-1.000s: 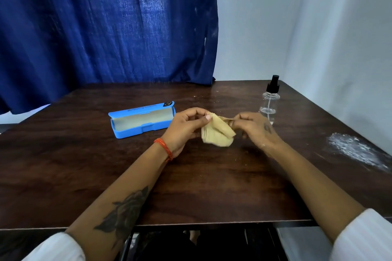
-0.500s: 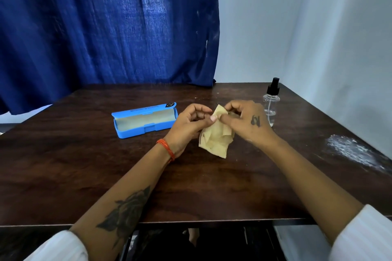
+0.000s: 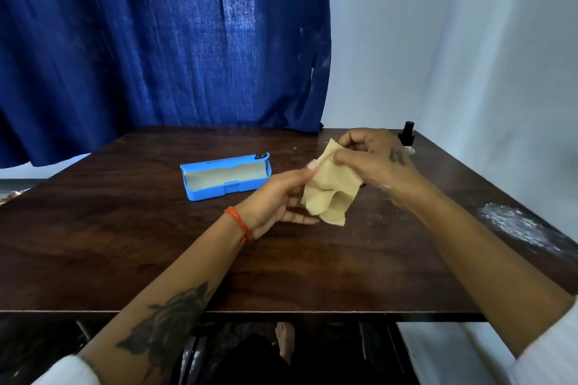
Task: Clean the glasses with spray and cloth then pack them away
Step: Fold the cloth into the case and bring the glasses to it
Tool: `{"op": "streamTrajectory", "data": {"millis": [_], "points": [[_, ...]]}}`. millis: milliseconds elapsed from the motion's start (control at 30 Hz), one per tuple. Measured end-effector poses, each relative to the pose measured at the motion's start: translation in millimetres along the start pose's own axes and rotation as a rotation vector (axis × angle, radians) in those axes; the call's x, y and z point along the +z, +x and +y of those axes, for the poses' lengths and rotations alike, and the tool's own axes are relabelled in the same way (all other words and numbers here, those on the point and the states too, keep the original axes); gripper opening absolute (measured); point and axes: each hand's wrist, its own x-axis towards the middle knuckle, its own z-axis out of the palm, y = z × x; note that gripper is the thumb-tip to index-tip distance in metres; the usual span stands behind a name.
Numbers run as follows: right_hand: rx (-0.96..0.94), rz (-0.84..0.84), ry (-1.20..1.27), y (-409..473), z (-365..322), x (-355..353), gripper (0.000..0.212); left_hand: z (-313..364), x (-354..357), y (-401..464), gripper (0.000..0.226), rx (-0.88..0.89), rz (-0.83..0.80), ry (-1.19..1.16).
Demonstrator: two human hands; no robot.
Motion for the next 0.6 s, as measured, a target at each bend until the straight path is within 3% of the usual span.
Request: {"op": "streamTrajectory", "data": {"millis": [67, 167, 400, 600], "points": [[-0.031, -0.006, -0.008, -2.9, -5.5, 3.2, 0.012, -0.9, 6.4, 1.3, 0.036, 0.042, 0.104, 0.115], [-0.050, 0.027, -0.035, -2.7, -9.4, 0.9, 0.016, -6.8, 4.3, -1.6, 0.016, 0.099, 0.177, 0.110], [0.140, 0.044, 0.148, 0.9, -1.5, -19.1, 0.026, -9.6, -24.6, -19.5, 0.030, 0.000, 0.113, 0.062], [0.345, -0.042, 0.337, -0.2, 20.5, -29.3, 0.027, -0.6, -50.4, -33.1, 0.020, -0.064, 0.091, 0.083]]}}
